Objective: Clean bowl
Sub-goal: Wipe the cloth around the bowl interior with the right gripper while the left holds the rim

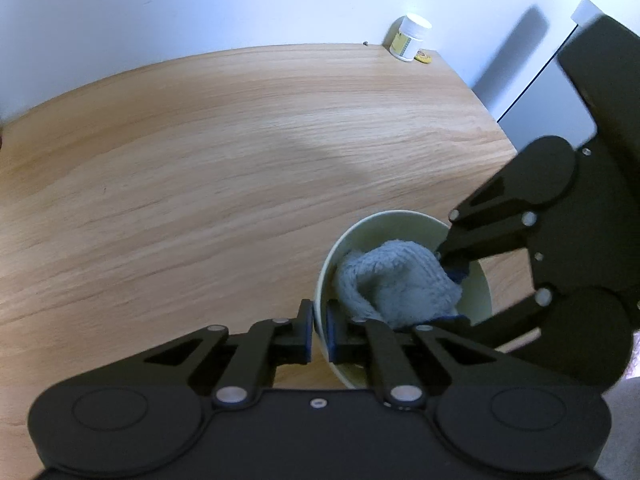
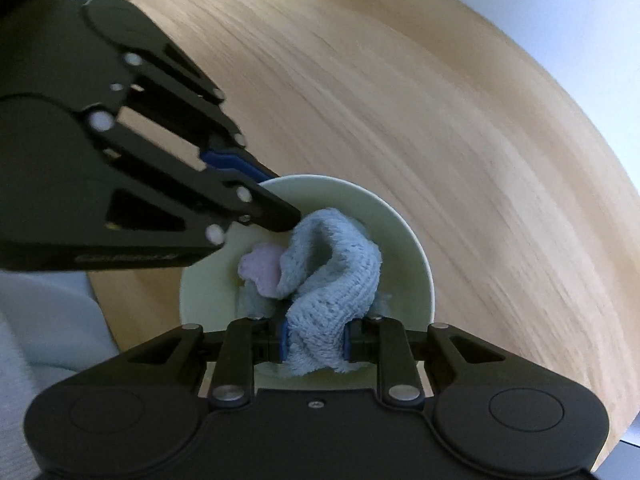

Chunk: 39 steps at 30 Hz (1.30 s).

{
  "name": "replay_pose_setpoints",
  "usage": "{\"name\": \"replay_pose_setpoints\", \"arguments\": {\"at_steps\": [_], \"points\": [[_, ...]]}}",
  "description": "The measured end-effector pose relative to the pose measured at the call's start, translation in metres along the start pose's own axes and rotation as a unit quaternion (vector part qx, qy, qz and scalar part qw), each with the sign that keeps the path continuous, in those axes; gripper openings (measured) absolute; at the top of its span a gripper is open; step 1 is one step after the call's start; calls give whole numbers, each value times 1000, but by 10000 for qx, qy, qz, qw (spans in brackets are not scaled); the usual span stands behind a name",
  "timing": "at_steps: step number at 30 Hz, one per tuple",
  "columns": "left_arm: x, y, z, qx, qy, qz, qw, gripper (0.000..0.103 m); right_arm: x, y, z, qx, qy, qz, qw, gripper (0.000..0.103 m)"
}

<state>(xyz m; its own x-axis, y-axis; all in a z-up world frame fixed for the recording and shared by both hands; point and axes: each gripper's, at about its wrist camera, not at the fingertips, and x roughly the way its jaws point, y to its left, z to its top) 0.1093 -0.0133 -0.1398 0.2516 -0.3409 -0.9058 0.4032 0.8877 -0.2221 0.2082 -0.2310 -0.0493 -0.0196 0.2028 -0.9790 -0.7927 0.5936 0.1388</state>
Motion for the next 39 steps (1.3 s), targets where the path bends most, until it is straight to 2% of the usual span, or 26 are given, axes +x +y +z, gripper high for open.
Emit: {"name": "replay_pose_setpoints", "arguments": {"at_steps": [5, 10, 14, 20, 22, 26, 30, 36, 39], "points": [[1, -6, 1, 171, 56, 94, 9998, 7, -2, 6, 7, -272, 234, -412, 9985, 26], [2, -4, 0, 26, 23, -3, 10000, 7, -8, 20, 10, -815, 413, -907, 9917, 26], [3, -10, 0, 288, 48, 125, 9995, 8, -15, 28, 14, -1093, 538, -1197, 9853, 26], [4, -13, 3, 314, 49, 91, 9995, 7, -31, 28, 15, -1120, 541, -1300, 9837, 26], [4, -13, 4, 297, 59, 91, 9995, 7, -41, 21, 17, -885, 455, -1165, 9882, 28], [5, 1, 4, -176, 49, -191, 9997, 7, -53, -11, 23, 125, 190, -304, 9993, 29], [6, 5, 5, -380, 41, -244, 9990, 6, -41, -27, 23, 715, -3, 361, 9968, 28], [9, 10, 8, -745, 13, -285, 9968, 5, -5, -25, 32, 779, 208, 473, 9956, 27], [9, 3, 7, -598, -69, -85, 9982, 5, -1, -23, 39, 652, 325, 600, 9955, 27]]}}
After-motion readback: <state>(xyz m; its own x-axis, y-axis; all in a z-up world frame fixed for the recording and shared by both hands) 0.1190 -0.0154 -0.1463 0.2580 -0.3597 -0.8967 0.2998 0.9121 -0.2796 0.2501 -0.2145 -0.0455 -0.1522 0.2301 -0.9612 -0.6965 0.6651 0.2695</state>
